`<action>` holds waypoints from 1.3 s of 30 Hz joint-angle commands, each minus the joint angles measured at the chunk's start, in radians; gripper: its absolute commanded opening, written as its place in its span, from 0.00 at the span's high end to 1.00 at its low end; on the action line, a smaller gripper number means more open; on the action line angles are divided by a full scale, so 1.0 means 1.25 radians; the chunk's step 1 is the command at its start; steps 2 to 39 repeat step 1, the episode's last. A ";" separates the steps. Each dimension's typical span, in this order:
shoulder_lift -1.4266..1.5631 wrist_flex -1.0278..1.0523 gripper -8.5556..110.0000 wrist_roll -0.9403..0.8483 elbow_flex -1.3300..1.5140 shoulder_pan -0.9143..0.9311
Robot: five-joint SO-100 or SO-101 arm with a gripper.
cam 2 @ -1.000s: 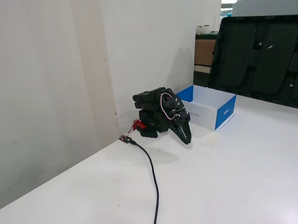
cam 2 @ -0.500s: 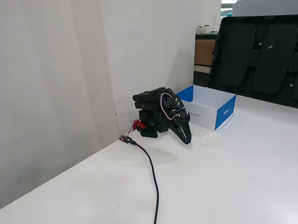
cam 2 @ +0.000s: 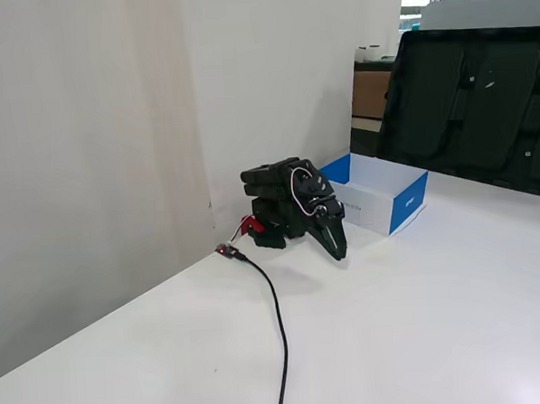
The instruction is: Pick the gray block and keep it in the box.
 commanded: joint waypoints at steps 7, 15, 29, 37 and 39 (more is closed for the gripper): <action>0.094 -0.020 0.93 0.005 0.009 0.000; 0.094 -0.020 0.93 0.005 0.009 0.000; 0.094 -0.020 0.93 0.005 0.009 0.000; 0.094 -0.020 0.93 0.005 0.009 0.000; 0.094 -0.020 0.93 0.005 0.009 0.000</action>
